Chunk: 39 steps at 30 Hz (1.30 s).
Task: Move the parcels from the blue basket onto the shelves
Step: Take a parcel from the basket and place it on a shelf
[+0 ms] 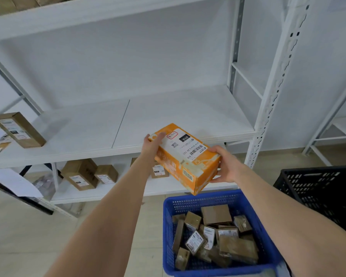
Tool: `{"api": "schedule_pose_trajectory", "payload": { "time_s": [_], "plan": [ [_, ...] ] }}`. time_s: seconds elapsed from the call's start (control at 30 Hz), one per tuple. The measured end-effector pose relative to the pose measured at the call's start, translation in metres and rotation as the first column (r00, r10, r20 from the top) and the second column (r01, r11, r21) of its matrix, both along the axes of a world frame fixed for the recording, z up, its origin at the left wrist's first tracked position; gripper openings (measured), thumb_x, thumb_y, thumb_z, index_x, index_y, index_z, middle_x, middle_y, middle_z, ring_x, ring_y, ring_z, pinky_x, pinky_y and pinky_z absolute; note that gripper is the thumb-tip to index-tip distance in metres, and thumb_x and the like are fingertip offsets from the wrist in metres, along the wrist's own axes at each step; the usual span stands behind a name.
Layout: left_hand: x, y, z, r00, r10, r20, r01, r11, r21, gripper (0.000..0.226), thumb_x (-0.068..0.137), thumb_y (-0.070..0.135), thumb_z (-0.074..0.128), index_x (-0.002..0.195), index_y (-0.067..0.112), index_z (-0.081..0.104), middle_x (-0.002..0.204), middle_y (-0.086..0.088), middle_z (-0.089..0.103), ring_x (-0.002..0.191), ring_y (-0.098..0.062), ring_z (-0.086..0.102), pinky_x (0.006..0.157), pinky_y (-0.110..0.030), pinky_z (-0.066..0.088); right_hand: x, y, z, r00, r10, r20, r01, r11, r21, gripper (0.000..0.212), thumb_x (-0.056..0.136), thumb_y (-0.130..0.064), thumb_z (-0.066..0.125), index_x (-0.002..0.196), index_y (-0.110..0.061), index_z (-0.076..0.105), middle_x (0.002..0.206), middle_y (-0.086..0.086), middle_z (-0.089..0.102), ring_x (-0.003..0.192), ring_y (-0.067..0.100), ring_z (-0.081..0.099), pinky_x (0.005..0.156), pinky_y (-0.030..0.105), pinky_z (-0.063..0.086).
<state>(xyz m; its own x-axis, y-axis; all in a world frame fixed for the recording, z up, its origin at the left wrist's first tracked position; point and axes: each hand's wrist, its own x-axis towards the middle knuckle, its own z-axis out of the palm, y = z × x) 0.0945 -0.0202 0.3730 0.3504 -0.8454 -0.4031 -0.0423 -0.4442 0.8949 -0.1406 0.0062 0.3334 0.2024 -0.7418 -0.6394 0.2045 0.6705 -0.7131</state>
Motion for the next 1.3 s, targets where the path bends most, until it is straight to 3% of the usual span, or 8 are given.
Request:
{"api": "schedule_pose_trajectory", "payload": {
  "time_s": [0.1,0.23,0.37,0.5,0.87,1.0,1.17,1.3],
  "plan": [
    [0.008,0.007,0.006,0.985,0.010,-0.175,0.014,0.991,0.133,0.058,0.079,0.052,0.066,0.123,0.019,0.048,0.100,-0.003,0.057,0.097,-0.027,0.052,0.087,-0.051,0.039,0.000,0.001,-0.003,0.999,0.018,0.034,-0.018,1.000,-0.008,0.059,0.081,-0.043,0.067,0.131,-0.016,0.050,0.121,0.015,0.059,0.109,0.033,0.059,0.078,0.048,0.052],
    [0.014,0.011,-0.003,0.964,0.007,-0.266,0.034,0.989,0.147,0.064,0.071,0.056,0.070,0.121,0.022,0.049,0.118,-0.010,0.060,0.106,-0.035,0.058,0.093,-0.057,0.045,0.006,0.000,-0.007,0.994,-0.078,0.071,0.079,0.997,-0.013,0.069,0.075,-0.052,0.071,0.131,-0.017,0.052,0.131,0.014,0.055,0.115,0.032,0.055,0.092,0.049,0.048],
    [0.003,0.004,-0.009,0.951,0.189,-0.246,-0.173,0.981,0.082,0.071,0.060,0.061,0.069,0.117,0.022,0.053,0.112,-0.009,0.061,0.100,-0.034,0.060,0.086,-0.056,0.049,0.017,0.003,-0.017,0.981,-0.180,0.074,0.177,0.983,0.046,0.116,0.057,-0.074,0.069,0.151,-0.027,0.021,0.155,0.018,0.022,0.139,0.046,0.026,0.109,0.060,0.028],
    [-0.015,-0.004,-0.024,0.931,0.254,-0.262,-0.247,0.967,0.059,0.096,0.038,0.067,0.070,0.123,0.025,0.050,0.115,-0.009,0.056,0.095,-0.032,0.062,0.074,-0.054,0.055,0.037,0.016,-0.023,0.979,-0.137,0.150,0.125,0.988,0.085,0.121,0.054,-0.075,0.067,0.153,-0.027,0.016,0.149,0.023,0.035,0.132,0.047,0.039,0.107,0.061,0.034],
    [-0.068,0.018,-0.021,0.942,-0.093,-0.322,0.119,0.991,0.061,0.102,0.054,0.061,0.078,0.140,0.029,0.033,0.140,-0.005,0.045,0.127,-0.034,0.043,0.100,-0.063,0.036,0.045,0.004,0.003,0.818,-0.392,0.420,0.410,0.911,0.051,0.058,0.080,-0.040,0.073,0.127,-0.028,0.041,0.135,0.013,0.051,0.130,0.038,0.042,0.106,0.067,0.027],
    [-0.050,0.011,-0.003,0.998,0.018,-0.066,-0.023,0.996,-0.083,0.077,0.079,0.054,0.066,0.145,0.032,0.033,0.148,-0.007,0.037,0.131,-0.032,0.040,0.105,-0.048,0.036,0.028,-0.001,0.005,0.874,-0.336,0.351,0.360,0.933,-0.004,0.058,0.080,-0.038,0.072,0.129,-0.030,0.043,0.130,0.012,0.052,0.124,0.037,0.046,0.105,0.065,0.032],
    [-0.044,0.022,0.011,0.985,-0.093,-0.142,0.094,0.996,0.003,0.039,0.088,0.037,0.063,0.124,0.021,0.055,0.117,-0.005,0.061,0.107,-0.029,0.058,0.091,-0.051,0.049,0.027,-0.005,0.004,0.955,-0.215,0.203,0.232,0.971,-0.063,0.075,0.075,-0.054,0.074,0.136,-0.024,0.043,0.133,0.009,0.053,0.123,0.039,0.047,0.099,0.063,0.039],
    [-0.045,0.030,0.003,0.993,-0.074,-0.094,0.073,0.997,-0.020,0.043,0.092,0.034,0.060,0.132,0.019,0.052,0.123,-0.007,0.059,0.112,-0.030,0.056,0.094,-0.054,0.048,0.030,-0.002,0.006,0.988,-0.076,0.135,0.079,0.997,-0.019,0.075,0.073,-0.047,0.078,0.133,-0.023,0.041,0.131,0.012,0.044,0.127,0.051,0.041,0.089,0.063,0.046]
  ]
}}
